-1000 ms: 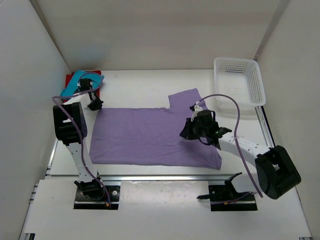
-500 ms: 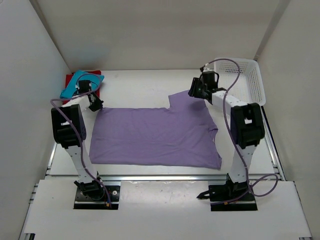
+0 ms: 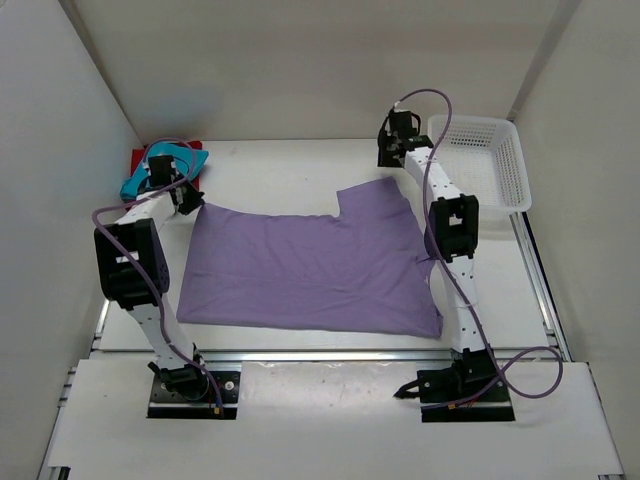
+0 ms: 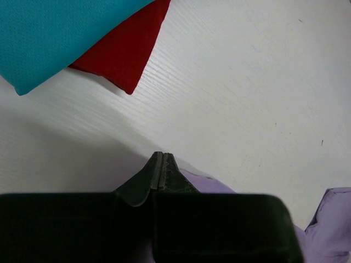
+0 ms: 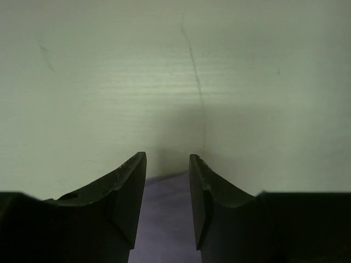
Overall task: Fold and stack the t-shirts
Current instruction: Grap the side of the flattened tshirt furthest away from the robot with both arms
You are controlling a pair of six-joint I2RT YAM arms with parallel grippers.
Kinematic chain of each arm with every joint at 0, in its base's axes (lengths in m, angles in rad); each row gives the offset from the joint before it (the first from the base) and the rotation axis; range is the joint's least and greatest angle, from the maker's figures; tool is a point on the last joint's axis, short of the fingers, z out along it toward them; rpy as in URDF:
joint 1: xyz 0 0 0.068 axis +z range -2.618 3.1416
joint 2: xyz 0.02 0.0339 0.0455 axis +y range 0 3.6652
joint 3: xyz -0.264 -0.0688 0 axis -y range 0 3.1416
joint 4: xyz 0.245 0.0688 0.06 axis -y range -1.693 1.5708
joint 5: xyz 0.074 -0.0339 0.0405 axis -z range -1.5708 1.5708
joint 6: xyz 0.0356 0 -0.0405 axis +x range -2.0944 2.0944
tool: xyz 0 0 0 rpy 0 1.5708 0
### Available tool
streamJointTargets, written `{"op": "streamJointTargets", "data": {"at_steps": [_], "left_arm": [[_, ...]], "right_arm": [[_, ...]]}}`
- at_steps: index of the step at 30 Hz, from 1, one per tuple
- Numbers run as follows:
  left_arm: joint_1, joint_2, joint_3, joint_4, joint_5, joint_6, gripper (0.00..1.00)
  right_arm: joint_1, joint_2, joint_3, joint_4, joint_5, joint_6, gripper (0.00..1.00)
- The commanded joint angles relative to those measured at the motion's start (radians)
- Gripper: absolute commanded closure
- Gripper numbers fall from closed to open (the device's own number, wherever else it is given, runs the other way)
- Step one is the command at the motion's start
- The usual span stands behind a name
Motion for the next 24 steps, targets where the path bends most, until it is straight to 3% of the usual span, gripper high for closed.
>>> {"op": "streamJointTargets", "data": {"at_steps": [1,7,19,24], "left_arm": [[0.001,-0.067,-0.017,0.029,0.027,-0.014,1.0],[0.004,-0.069,-0.033,0.055,0.042,-0.026,1.0],[-0.002,-0.08,-0.07,0.077,0.055,-0.034,1.0],[-0.008,-0.084,-0.081,0.088,0.05,-0.033,1.0]], "right_arm": [[-0.018,0.002,0.035,-0.129,0.061,-0.007,0.64],[-0.018,0.024,0.08,-0.188,0.091,-0.012,0.65],[-0.035,0.054,0.06,-0.142,-0.019,0.005,0.64],[-0.03,0.061,0.062,-0.118,-0.034,-0.001,0.69]]}}
